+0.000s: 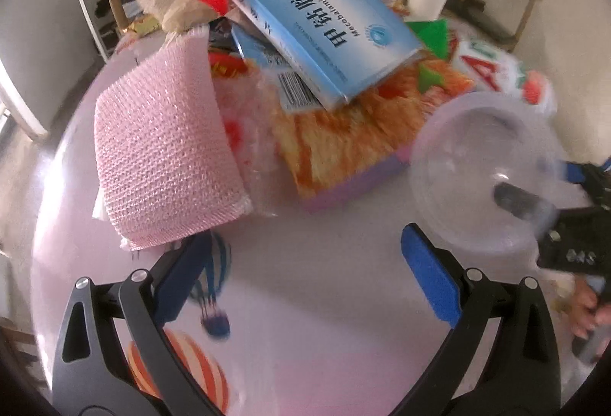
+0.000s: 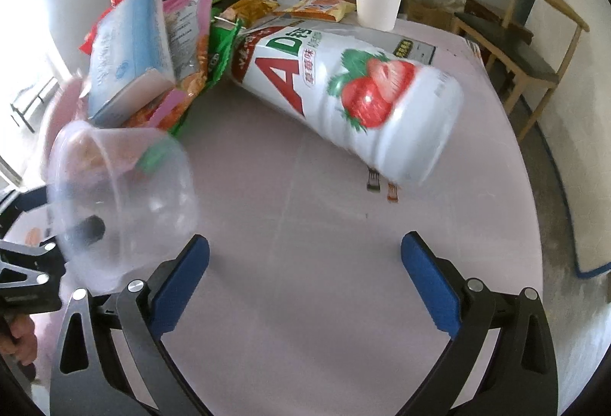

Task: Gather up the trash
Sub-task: 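Grasp the clear plastic cup with the right gripper while the left gripper grasps the pink sponge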

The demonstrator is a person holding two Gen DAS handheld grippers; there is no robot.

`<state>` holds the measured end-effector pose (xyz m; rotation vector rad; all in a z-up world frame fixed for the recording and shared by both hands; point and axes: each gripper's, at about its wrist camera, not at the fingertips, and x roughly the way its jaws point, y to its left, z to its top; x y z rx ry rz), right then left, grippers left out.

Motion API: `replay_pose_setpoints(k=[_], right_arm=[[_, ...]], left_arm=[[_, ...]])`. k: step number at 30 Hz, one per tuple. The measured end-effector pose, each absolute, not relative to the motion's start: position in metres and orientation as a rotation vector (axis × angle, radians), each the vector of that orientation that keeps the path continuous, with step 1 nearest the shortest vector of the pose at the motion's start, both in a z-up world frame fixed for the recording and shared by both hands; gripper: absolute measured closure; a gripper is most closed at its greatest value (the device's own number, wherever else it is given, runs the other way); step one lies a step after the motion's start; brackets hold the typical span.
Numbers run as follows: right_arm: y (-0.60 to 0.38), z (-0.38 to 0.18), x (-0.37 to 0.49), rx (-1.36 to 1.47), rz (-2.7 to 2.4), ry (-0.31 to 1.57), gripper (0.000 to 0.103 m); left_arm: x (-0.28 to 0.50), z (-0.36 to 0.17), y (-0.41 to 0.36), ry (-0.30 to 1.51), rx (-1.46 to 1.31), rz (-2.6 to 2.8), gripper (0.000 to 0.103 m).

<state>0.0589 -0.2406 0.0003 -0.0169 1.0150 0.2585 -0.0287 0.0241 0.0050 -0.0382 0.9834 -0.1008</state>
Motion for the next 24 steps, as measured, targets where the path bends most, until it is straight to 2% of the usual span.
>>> replay_pose_setpoints(k=[3,5,6,7,12,19,21,23,24], right_arm=[[-0.248,0.003,0.050,0.013,0.327,1.010,0.005],[-0.251,0.008,0.035,0.014,0.368,1.002,0.005],[-0.252,0.011,0.028,0.009,0.381,0.988,0.005],[-0.252,0.014,0.024,0.008,0.392,0.974,0.005],[-0.230,0.040,0.023,-0.054,0.454,0.864,0.005],[-0.185,0.015,0.062,-0.120,0.431,0.941,0.005],[-0.191,0.009,0.066,-0.023,0.452,0.970,0.018],[-0.197,0.009,0.064,0.020,0.452,0.975,0.040],[-0.200,0.009,0.062,0.032,0.439,0.971,0.045]], left_arm=[[-0.047,0.008,0.021,0.961,-0.040,-0.135,0.010],[-0.058,0.013,0.019,0.931,-0.028,-0.136,0.021],[-0.062,0.016,0.020,0.920,-0.034,-0.149,0.031],[-0.065,0.019,0.023,0.913,-0.050,-0.159,0.034],[-0.071,0.036,0.037,0.856,-0.098,-0.132,0.035],[-0.076,0.047,0.055,0.797,-0.086,-0.100,0.034],[-0.079,0.045,0.057,0.793,-0.045,-0.076,0.034],[-0.085,0.045,0.060,0.789,-0.017,-0.069,0.034],[-0.090,0.045,0.059,0.787,-0.003,-0.076,0.034]])
